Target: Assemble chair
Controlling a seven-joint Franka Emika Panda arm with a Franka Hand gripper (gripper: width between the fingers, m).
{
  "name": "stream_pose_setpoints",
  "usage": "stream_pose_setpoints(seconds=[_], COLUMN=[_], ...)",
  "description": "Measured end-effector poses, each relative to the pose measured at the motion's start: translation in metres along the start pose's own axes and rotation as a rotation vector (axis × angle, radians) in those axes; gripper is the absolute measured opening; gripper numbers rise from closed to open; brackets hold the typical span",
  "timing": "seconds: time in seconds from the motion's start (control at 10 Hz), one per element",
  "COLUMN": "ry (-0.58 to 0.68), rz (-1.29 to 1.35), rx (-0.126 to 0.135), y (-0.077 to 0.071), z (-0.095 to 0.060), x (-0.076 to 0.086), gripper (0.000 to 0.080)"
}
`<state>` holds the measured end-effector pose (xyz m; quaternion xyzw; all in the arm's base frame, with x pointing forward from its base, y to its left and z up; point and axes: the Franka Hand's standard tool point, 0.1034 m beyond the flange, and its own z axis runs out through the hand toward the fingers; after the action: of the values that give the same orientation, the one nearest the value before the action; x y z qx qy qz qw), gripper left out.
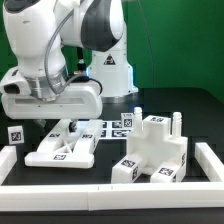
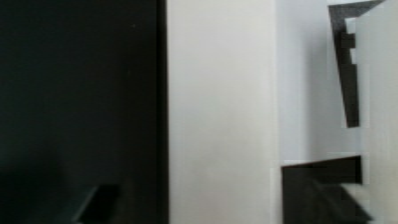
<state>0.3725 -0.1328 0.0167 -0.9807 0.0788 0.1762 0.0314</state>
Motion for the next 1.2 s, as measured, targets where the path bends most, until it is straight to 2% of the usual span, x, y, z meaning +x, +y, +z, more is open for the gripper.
stream_pose_setpoints(seconds=[0.1, 0.2, 0.4, 0.5, 0.6, 0.7, 0.8, 0.9, 1.0, 1.1, 1.2], ry=[0.0, 0.0, 0.0, 0.059, 0.097, 0.126, 0.237, 0.276, 0.283, 0.177, 0.162], rz=[0.0, 0.0, -0.008, -0.011, 0.0, -0.001, 0.004, -0.002, 0.003, 0.006, 0.003], rx=[0.0, 0.0, 0.011, -0.003, -0.006, -0.007, -0.028, -0.042, -0.044, 0.016, 0.028], y=[0.0, 0.0, -0.003, 0.001, 0.003, 0.0, -0.005, -0.002, -0.002, -0.013, -0.013], z=[0.0, 0.0, -0.019, -0.024, -0.026, -0.032, -0.036, -0.034, -0.035, -0.045, -0.056], x=[0.0, 0.0, 0.013, 0.023, 0.026, 0.028, 0.027, 0.021, 0.021, 0.022, 0.035], gripper=[0.0613, 0.0638, 0.0646, 0.0649, 0.0649, 0.0649, 0.0649, 0.0649, 0.0649, 0.0649, 0.0649])
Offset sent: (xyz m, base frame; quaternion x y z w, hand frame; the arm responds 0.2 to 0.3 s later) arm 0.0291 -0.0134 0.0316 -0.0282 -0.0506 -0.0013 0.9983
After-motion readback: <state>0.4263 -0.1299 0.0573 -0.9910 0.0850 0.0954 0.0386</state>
